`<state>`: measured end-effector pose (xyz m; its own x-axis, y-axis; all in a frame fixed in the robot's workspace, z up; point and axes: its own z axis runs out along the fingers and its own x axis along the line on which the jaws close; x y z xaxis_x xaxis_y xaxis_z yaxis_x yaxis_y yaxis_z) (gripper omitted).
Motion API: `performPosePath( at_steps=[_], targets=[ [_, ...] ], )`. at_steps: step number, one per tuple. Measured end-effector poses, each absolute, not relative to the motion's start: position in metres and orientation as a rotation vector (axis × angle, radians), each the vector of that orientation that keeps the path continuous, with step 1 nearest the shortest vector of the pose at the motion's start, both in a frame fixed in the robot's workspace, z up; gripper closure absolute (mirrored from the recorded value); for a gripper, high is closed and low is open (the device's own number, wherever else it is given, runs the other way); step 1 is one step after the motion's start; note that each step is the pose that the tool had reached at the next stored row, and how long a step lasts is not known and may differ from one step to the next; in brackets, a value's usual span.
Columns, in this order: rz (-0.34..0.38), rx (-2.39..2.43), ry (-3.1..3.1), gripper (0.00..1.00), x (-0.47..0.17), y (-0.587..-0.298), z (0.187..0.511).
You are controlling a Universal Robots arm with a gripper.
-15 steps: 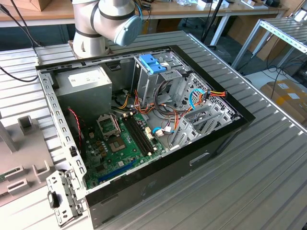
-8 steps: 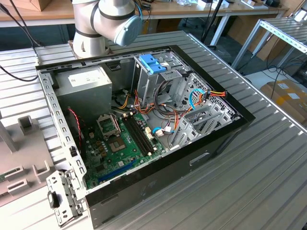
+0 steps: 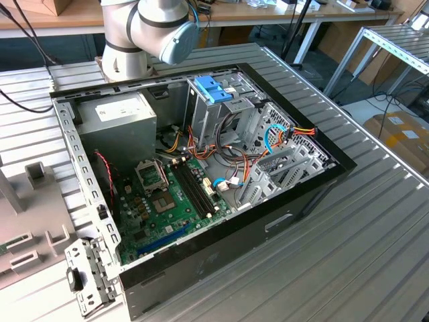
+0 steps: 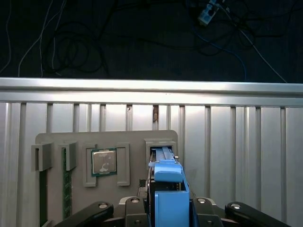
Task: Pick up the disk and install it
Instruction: 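Pick up the disk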
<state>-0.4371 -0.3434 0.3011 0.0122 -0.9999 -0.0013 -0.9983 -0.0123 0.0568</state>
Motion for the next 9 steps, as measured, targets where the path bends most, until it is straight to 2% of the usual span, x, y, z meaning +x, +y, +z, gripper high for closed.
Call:
performPosePath(
  at_steps=[9],
  targets=[
    [-0.063,2.206,-2.180,0.63,-0.4371,-0.3434,0.3112]
  ],
)
